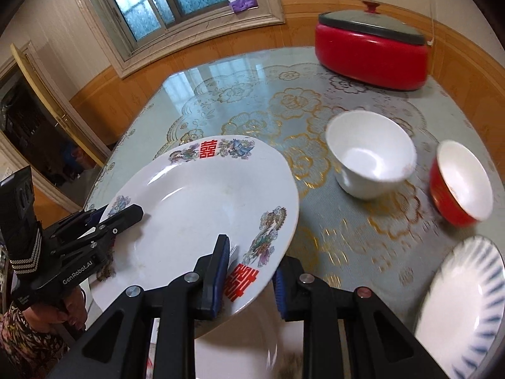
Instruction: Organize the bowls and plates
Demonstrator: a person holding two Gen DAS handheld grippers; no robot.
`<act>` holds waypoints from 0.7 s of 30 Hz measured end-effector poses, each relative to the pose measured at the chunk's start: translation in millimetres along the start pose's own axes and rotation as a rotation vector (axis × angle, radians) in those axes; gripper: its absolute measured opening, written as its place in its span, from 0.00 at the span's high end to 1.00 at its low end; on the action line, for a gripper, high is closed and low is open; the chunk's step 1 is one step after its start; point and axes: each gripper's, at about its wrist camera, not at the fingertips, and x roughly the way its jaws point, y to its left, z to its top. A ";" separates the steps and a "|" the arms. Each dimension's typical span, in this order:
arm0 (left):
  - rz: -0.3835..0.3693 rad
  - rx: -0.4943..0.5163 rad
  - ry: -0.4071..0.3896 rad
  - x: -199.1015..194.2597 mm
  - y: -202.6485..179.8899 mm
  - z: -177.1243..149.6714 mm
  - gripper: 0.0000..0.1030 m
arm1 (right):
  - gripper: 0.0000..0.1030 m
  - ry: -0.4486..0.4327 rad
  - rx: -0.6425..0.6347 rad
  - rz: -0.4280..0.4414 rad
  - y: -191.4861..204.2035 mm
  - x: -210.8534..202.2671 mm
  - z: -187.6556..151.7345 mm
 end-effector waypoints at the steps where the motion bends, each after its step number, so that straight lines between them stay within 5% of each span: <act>1: -0.003 0.005 0.001 -2.4 -3.9 -4.2 0.67 | 0.76 -0.003 0.005 -0.003 -1.0 -4.3 -6.3; 11: -0.024 0.058 0.045 -18.0 -31.0 -48.8 0.66 | 0.76 0.020 0.069 -0.017 -11.6 -21.5 -63.8; 21: 0.012 0.109 0.075 -22.3 -38.0 -70.9 0.65 | 0.75 0.053 0.107 -0.035 -12.4 -11.0 -86.5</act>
